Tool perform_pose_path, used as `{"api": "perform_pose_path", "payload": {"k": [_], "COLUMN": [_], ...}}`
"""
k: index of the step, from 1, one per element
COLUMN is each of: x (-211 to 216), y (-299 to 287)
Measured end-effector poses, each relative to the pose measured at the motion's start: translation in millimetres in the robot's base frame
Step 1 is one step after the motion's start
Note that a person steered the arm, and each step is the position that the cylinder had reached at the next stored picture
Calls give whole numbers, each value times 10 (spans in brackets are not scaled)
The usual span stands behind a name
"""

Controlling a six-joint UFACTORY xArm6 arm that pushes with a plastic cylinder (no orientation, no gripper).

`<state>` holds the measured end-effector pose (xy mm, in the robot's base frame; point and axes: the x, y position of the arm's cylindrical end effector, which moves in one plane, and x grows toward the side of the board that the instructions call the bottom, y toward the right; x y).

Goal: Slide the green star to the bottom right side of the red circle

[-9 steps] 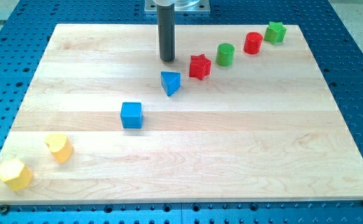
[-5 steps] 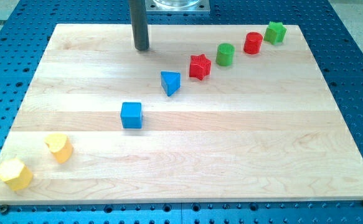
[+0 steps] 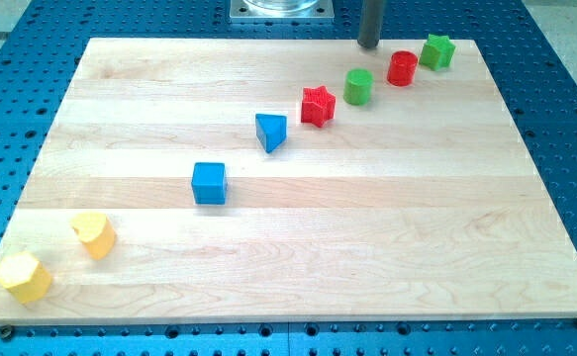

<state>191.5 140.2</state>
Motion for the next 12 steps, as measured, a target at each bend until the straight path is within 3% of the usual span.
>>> {"api": "perform_pose_path", "payload": {"k": [3, 8, 11, 12], "x": [5, 145, 907, 941], "y": [158, 1193, 264, 111]}}
